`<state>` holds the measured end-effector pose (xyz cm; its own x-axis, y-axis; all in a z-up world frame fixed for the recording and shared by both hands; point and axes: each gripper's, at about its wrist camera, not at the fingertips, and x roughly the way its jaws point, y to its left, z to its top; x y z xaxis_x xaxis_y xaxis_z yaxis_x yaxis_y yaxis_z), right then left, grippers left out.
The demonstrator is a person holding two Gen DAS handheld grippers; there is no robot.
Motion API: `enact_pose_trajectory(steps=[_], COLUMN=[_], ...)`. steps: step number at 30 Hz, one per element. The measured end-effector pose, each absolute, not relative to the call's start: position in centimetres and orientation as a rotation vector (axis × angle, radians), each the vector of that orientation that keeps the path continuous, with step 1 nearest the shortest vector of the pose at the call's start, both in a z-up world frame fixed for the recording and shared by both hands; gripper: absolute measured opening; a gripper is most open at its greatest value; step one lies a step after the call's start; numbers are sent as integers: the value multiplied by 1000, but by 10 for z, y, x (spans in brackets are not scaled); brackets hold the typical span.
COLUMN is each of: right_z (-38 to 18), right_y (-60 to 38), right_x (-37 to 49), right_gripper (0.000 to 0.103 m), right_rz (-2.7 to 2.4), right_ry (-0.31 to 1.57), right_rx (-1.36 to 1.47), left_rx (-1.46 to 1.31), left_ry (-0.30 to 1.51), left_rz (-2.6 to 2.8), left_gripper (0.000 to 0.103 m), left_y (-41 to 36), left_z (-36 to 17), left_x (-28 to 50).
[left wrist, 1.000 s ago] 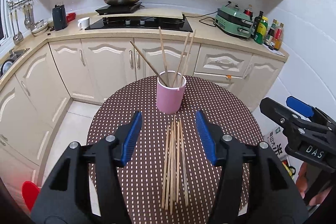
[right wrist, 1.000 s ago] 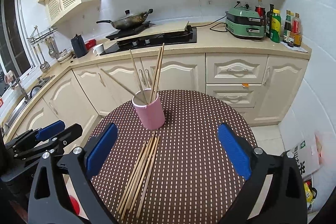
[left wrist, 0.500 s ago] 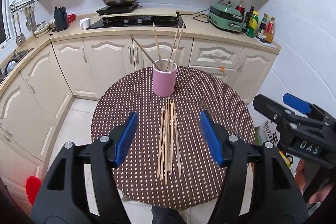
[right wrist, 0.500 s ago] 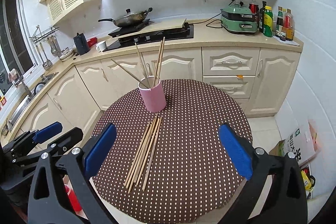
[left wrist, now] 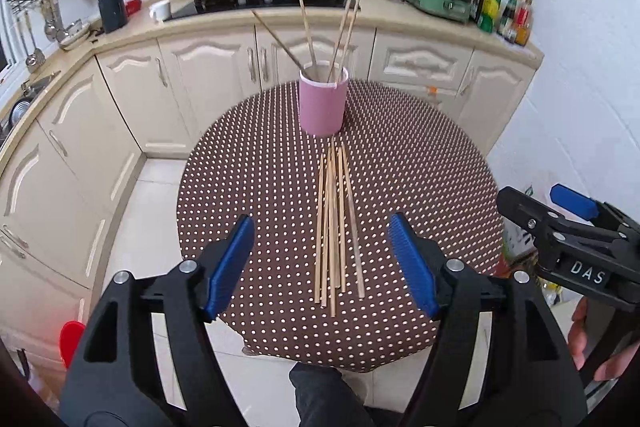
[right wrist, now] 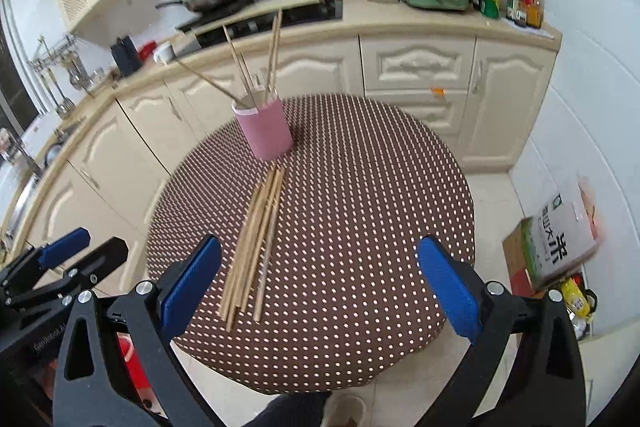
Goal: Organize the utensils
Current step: 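Raise both open tools away from the cup and back toward the bundle, then lower both tools onto the chopstick bundle and close each on a chopstick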
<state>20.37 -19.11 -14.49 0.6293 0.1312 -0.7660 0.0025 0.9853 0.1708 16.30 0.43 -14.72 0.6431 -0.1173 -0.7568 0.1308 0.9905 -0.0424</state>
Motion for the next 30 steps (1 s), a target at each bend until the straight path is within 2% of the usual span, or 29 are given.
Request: enact_pose_trajectory(steps=[20,30], right_z=[-238,-283], right_y=[-160,-152], right_x=[302,337], right_gripper=[95,95], right_rz=[39,6], right_ry=[1134,1277], right_rx=[189,158], left_rx=[98,81], left_ry=[1103,1252], left_rz=[-198,-232], left_gripper=[69,69], left_y=[16,23], left_z=[-246,-293], left_x=[289,326])
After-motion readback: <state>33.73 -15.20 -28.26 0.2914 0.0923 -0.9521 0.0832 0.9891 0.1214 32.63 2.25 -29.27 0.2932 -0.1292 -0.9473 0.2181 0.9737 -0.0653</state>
